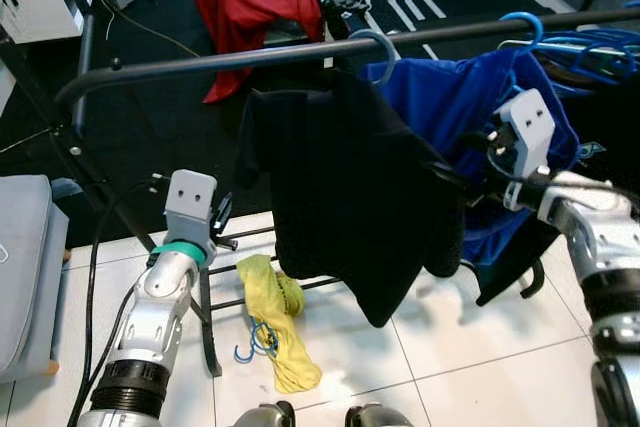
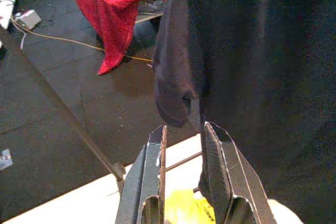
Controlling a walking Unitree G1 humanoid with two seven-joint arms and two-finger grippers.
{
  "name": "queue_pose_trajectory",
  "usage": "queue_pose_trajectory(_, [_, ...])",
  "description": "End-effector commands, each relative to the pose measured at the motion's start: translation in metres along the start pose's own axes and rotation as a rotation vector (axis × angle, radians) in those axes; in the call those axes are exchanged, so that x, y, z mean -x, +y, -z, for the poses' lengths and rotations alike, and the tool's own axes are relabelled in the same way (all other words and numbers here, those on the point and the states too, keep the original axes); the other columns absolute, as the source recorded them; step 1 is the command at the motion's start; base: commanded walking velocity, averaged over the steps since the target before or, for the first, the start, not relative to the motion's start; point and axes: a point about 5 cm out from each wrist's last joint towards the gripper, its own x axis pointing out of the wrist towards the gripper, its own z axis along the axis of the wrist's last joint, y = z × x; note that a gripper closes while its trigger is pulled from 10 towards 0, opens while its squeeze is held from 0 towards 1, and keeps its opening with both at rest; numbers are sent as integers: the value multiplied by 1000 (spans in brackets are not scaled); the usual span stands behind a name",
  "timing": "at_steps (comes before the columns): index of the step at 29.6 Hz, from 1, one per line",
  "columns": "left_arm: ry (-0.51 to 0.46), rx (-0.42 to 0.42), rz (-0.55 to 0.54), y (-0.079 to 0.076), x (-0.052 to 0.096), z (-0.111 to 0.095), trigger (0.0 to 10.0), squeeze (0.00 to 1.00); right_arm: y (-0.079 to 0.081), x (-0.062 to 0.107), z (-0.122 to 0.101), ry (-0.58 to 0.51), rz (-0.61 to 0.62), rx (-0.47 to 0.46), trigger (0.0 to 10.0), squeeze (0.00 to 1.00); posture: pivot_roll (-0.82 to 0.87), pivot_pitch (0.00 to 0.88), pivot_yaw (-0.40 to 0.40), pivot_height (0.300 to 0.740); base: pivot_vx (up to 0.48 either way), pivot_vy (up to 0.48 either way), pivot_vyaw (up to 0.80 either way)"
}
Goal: Hang hanger
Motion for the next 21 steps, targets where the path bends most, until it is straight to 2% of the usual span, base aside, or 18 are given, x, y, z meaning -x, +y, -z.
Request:
queue_pose_trajectory(1, [27,1,-7,4,4,5,10000,0,3,-1,7,26,-30,-8,10000,0,16,72,57,740,0,0,0])
queue_pose_trajectory(3, [25,-3,-12,7,4,4,10000,0,6,-8,8,40,-74,-18,10000,0,32,71,57,740,0,0,0])
queue_pose_trajectory(4, [22,-5,-16,8,4,2,10000,0,9,-12,10,50,-96,-26,8431,0,41,71,56,740,0,0,0])
queue_pose_trajectory(6, [21,-6,-20,10,5,2,10000,0,10,-14,11,58,-114,-31,8431,0,43,71,56,740,0,0,0])
queue_pose_trajectory(7, [20,-8,-23,11,5,1,10000,0,14,-17,13,76,-151,-49,3882,0,48,72,54,740,0,0,0])
queue_pose_trajectory(9, [20,-8,-26,12,5,0,10000,0,16,-19,15,88,-178,-62,3882,0,48,72,54,740,0,0,0])
queue_pose_trajectory(10, [20,-9,-28,12,6,0,10000,0,17,-20,17,98,-191,-76,0,0,50,72,53,740,0,0,0])
queue_pose_trajectory(21, [24,-3,-35,11,6,0,10000,0,11,-14,21,130,-210,-93,0,0,36,72,49,740,0,0,0])
